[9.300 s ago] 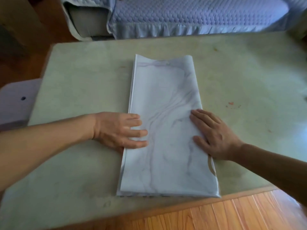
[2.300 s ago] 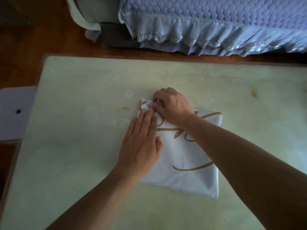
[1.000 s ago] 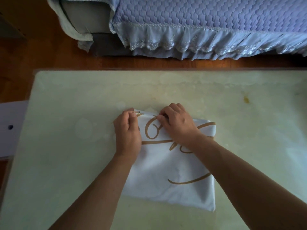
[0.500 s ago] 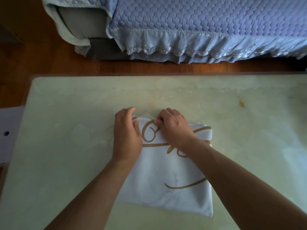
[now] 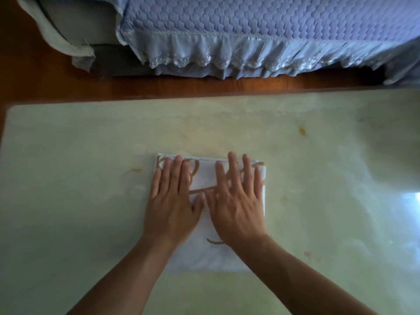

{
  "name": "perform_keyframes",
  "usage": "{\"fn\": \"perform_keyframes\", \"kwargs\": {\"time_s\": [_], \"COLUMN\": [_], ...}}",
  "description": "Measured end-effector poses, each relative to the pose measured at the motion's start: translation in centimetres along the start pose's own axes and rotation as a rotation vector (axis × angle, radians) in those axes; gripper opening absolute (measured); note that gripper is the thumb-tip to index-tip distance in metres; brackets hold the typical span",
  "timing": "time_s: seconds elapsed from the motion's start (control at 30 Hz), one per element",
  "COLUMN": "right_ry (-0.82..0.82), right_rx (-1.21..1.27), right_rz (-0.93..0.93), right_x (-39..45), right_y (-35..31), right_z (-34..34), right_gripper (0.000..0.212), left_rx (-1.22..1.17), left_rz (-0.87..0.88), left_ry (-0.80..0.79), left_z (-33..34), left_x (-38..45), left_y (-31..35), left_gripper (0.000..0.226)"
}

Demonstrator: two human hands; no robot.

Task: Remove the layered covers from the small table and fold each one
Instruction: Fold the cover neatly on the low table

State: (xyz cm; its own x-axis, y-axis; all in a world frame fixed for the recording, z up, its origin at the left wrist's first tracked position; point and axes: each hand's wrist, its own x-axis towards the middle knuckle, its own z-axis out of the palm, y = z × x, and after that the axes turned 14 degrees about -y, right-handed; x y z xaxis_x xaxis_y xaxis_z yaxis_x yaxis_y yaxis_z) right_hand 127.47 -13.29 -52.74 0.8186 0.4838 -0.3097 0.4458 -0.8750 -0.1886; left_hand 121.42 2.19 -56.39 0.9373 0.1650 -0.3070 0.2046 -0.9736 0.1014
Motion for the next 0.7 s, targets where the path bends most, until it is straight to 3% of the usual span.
{"fn": "perform_keyframes", "kwargs": {"time_s": [0.1,0.4,0.53,0.7], "right_ry": [-0.067,-0.111,-0.116,-0.130], "right_rx": [0.033,0.020,0.024,0.013], "right_rz": [0.139,0.159,0.148,0.158], "right_x": [0.3,1.1,0.9,0.9], "right_y": [4.2,4.9,4.9,4.2], "right_z": [1.0,1.8,2.2,1.1], "right_gripper": [0.071,0.072,0.073,0.068], "left_rx": [-0.019,0.031,0.115,0.072], "left_rz": [-0.007,0.030,0.179,0.154], "left_ry": [0.045,-0.024,-0.020,-0.070], "left_z": [-0.2,-1.3,-1.1,-0.2], "left_x": [-0.1,-0.4,-0.6,-0.1], "left_y": [0.1,1.2,2.3,1.7], "left_gripper": [0.078,0.076,0.072,0.070]}}
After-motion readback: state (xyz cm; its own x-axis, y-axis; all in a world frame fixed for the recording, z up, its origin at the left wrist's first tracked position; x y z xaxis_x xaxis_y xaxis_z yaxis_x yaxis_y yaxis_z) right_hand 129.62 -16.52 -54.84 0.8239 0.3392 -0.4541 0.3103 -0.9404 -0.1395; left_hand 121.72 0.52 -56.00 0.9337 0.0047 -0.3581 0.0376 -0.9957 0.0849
